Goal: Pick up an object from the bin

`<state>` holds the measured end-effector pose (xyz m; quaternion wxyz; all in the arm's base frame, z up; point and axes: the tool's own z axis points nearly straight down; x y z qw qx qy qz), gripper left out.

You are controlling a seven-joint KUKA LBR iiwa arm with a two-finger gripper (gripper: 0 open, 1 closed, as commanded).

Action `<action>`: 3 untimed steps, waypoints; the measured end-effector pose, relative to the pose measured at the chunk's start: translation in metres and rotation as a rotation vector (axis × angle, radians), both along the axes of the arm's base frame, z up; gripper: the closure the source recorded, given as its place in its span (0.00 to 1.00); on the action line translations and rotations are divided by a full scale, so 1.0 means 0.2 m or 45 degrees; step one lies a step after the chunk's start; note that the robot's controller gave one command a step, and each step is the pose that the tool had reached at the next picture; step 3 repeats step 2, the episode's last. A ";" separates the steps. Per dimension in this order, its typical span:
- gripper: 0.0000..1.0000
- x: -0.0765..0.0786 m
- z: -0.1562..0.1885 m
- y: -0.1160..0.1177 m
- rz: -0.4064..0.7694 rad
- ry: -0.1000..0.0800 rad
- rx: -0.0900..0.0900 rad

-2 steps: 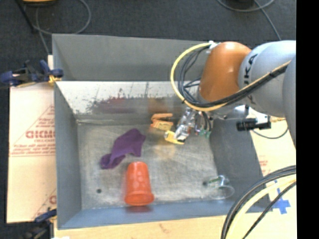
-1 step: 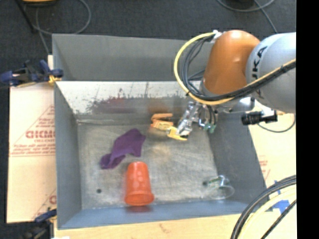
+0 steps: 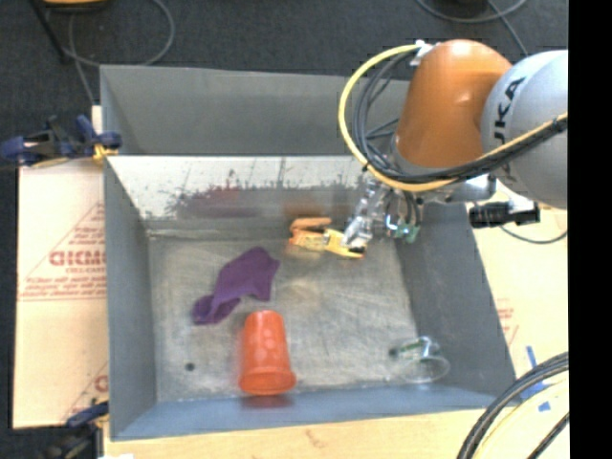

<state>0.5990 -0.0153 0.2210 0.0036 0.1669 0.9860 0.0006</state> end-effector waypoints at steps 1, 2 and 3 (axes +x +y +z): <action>1.00 -0.01 0.16 0.02 0.018 0.019 0.001; 1.00 0.00 0.25 0.03 0.023 0.011 0.000; 1.00 0.00 0.25 0.03 0.023 0.011 0.000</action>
Offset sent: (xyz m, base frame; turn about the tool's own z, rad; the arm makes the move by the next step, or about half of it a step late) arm 0.0298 0.0361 -0.0696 0.0559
